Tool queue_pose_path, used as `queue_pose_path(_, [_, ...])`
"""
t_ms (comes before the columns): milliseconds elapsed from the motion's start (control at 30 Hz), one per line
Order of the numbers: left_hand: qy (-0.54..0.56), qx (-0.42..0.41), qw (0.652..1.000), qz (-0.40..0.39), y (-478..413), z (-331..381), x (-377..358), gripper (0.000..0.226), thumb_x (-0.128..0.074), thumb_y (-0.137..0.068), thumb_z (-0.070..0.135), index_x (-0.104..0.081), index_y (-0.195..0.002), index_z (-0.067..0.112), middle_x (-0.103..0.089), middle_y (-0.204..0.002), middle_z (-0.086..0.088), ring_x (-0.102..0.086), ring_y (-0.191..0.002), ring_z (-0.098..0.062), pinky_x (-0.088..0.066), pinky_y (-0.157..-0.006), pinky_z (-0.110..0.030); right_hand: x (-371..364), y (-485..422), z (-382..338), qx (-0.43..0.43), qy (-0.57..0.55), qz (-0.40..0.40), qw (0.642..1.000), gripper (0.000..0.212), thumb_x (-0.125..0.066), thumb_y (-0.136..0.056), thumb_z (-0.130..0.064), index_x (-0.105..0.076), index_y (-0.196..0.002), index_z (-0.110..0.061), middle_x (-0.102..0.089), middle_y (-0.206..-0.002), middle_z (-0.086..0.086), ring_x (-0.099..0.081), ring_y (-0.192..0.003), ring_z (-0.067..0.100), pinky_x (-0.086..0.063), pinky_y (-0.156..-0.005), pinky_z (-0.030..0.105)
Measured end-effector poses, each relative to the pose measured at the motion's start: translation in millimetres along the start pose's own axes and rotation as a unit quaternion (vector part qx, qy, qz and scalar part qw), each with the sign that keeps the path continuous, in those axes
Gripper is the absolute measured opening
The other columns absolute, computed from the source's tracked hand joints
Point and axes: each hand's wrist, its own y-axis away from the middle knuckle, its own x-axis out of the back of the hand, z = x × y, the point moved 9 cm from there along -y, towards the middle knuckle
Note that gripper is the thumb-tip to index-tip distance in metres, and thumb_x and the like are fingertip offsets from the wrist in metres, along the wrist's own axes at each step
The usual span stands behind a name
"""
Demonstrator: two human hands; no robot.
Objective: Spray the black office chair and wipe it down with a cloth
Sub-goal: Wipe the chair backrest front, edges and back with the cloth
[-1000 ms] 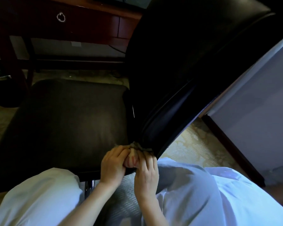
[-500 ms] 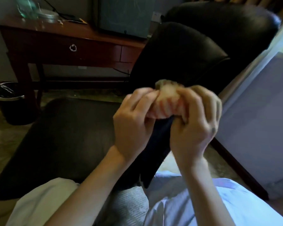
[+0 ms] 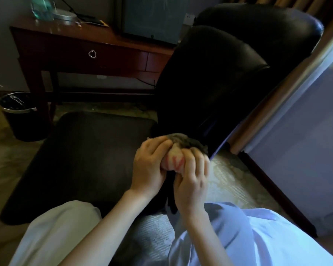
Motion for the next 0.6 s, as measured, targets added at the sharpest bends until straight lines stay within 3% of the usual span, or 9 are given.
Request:
queue_pose_path(100, [-0.025, 0.016, 0.999, -0.033, 37.5, -25.5, -14.3, 0.031, -0.059, -0.082, 0.022, -0.064, -0.110, 0.010, -0.063, -0.119, -0.005, -0.060, -0.103, -0.026, -0.053, -0.084, -0.044, -29.2, 38.1, 10.3, 0.009, -0.008, -0.048, 0.999, 0.038, -0.064, -0.077, 0.011, -0.059, -0.111, -0.004, -0.061, -0.110, 0.015, -0.053, -0.106, 0.032, -0.045, -0.098, 0.038])
queue_pose_path(200, [-0.052, 0.043, 0.992, -0.107, 73.9, -50.8, -36.6, 0.032, -0.055, -0.080, 0.025, -0.063, -0.109, 0.014, -0.065, -0.116, -0.004, -0.064, -0.099, -0.026, -0.056, -0.078, -0.040, -54.5, 75.4, 24.2, -0.017, 0.018, -0.114, 0.993, 0.025, -0.060, -0.080, 0.004, -0.065, -0.103, -0.003, -0.063, -0.105, 0.011, -0.055, -0.101, 0.027, -0.050, -0.088, 0.035])
queue_pose_path(300, [-0.073, 0.083, 0.973, -0.204, 115.0, -74.2, -57.8, 0.038, -0.071, -0.070, 0.016, -0.065, -0.107, 0.021, -0.066, -0.112, 0.005, -0.067, -0.092, -0.022, -0.057, -0.067, -0.033, -78.2, 114.8, 38.5, -0.036, 0.036, -0.234, 0.971, 0.031, -0.048, -0.079, -0.010, -0.067, -0.104, -0.010, -0.062, -0.104, 0.002, -0.054, -0.097, 0.016, -0.053, -0.076, 0.030])
queue_pose_path(367, [-0.063, 0.117, 0.967, -0.218, 134.2, -80.8, -58.8, 0.050, -0.081, -0.061, 0.009, -0.065, -0.106, 0.023, -0.067, -0.110, 0.007, -0.068, -0.089, -0.020, -0.057, -0.063, -0.029, -84.3, 125.6, 43.5, -0.047, 0.026, -0.284, 0.957, 0.036, -0.044, -0.077, -0.014, -0.067, -0.105, -0.014, -0.062, -0.103, -0.002, -0.057, -0.094, 0.014, -0.052, -0.076, 0.026])
queue_pose_path(467, [-0.048, 0.121, 0.980, -0.153, 124.0, -69.4, -42.2, 0.037, -0.070, -0.069, 0.017, -0.063, -0.105, 0.022, -0.067, -0.109, 0.005, -0.066, -0.092, -0.018, -0.056, -0.067, -0.029, -68.3, 109.9, 34.3, -0.049, -0.008, -0.259, 0.965, 0.033, -0.048, -0.078, -0.010, -0.066, -0.105, -0.015, -0.061, -0.100, -0.002, -0.059, -0.090, 0.017, -0.049, -0.076, 0.027])
queue_pose_path(600, [-0.026, 0.060, 0.996, -0.063, 73.0, -31.3, -11.1, 0.031, -0.065, -0.074, 0.014, -0.069, -0.105, 0.015, -0.066, -0.110, 0.002, -0.062, -0.097, -0.019, -0.055, -0.075, -0.035, -17.3, 53.1, 12.2, -0.004, -0.064, -0.142, 0.988, 0.034, -0.050, -0.075, -0.002, -0.066, -0.104, -0.008, -0.061, -0.105, 0.004, -0.057, -0.096, 0.023, -0.048, -0.083, 0.031])
